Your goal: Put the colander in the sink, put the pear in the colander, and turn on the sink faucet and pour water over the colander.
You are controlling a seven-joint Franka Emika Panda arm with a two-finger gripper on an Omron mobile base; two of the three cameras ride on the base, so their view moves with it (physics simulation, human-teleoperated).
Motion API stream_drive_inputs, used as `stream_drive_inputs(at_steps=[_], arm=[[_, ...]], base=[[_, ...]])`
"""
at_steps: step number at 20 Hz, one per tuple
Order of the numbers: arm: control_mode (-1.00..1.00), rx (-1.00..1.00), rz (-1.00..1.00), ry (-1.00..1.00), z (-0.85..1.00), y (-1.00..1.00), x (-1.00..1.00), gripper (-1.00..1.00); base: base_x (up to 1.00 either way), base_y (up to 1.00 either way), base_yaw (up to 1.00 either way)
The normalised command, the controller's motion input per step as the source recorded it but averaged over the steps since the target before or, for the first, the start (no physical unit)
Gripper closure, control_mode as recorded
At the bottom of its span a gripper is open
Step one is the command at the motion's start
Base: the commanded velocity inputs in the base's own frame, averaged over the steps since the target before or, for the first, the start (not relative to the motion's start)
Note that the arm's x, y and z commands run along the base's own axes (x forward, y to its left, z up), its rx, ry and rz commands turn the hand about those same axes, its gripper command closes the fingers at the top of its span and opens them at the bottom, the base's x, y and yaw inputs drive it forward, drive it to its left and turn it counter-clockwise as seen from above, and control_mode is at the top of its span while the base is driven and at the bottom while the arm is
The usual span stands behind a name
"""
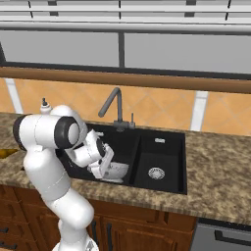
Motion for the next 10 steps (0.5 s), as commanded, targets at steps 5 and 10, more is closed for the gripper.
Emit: stream_drive_inputs(at_steps=[5,10], arm=[[-1.0,0.0,-0.15,-0.21,-0.5,0.28,0.05,1.0],[-1.0,0.0,-0.15,-0.22,-0.43,0.34,0.15,1.0]], base=[[0.0,0.0,0.0],[0.0,0.0,0.0]])
